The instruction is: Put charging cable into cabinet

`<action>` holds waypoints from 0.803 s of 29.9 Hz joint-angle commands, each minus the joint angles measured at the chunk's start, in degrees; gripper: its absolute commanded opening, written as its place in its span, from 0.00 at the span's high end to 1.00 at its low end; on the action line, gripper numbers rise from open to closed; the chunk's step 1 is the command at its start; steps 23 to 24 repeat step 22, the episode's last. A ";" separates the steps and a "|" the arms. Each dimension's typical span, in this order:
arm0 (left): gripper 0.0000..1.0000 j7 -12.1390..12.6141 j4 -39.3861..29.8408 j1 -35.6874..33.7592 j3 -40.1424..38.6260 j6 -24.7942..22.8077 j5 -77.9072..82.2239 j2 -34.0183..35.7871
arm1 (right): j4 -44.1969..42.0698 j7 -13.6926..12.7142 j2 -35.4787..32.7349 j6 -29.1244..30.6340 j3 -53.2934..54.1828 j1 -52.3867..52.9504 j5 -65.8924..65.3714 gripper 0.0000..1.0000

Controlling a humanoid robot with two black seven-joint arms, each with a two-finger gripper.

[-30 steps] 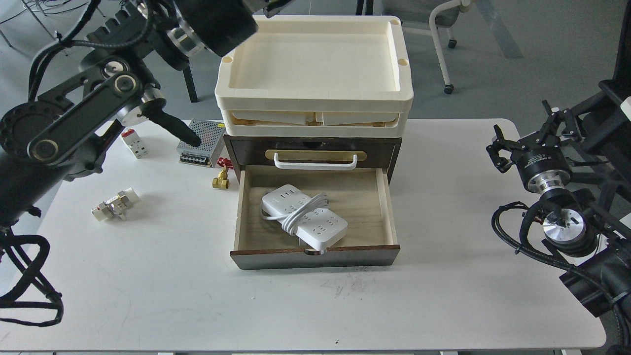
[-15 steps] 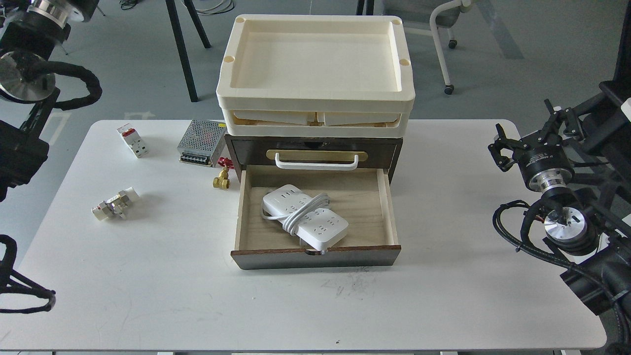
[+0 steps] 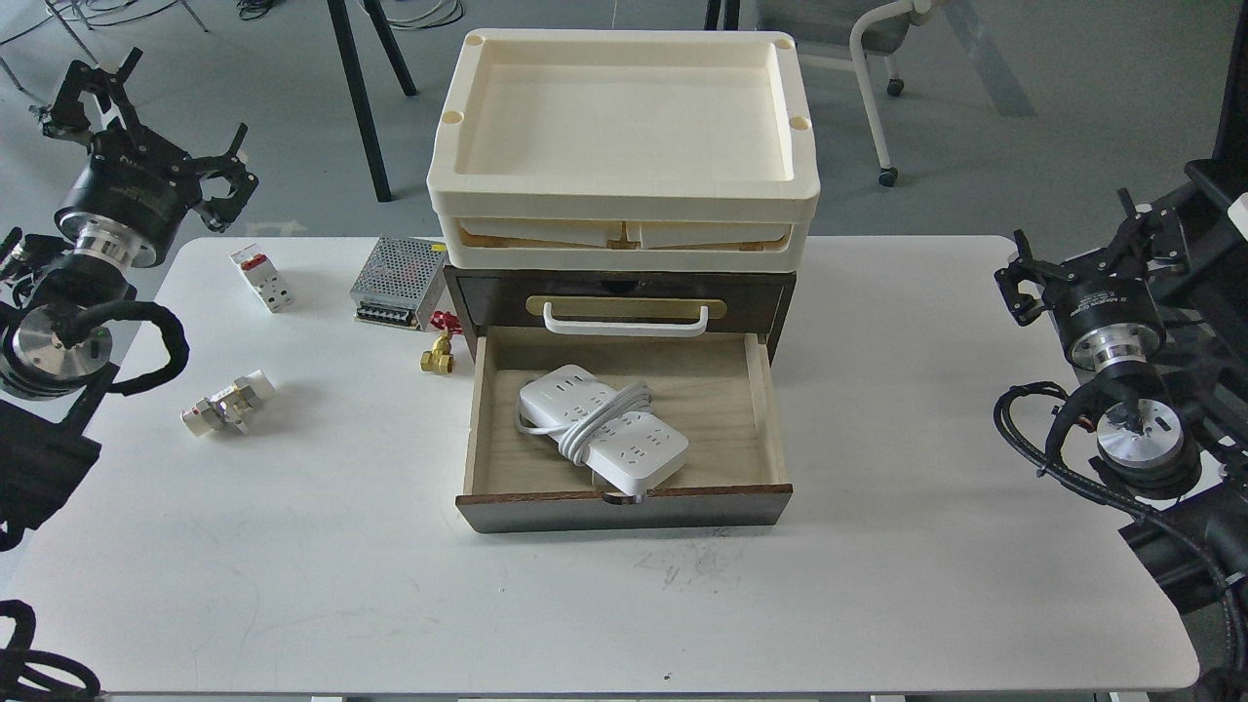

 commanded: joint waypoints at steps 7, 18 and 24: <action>0.00 -7.73 1.41 2.72 0.93 -0.08 0.33 -3.38 | -0.18 -0.29 0.09 1.55 0.53 -0.43 1.56 0.00; 0.01 -7.55 1.41 2.37 1.28 0.01 0.77 -3.92 | -0.71 -0.56 0.88 0.06 0.62 -0.08 1.64 0.00; 0.00 -7.55 1.41 2.02 1.28 0.18 1.48 -3.92 | -0.53 -0.56 0.97 -0.03 0.53 0.18 1.64 0.00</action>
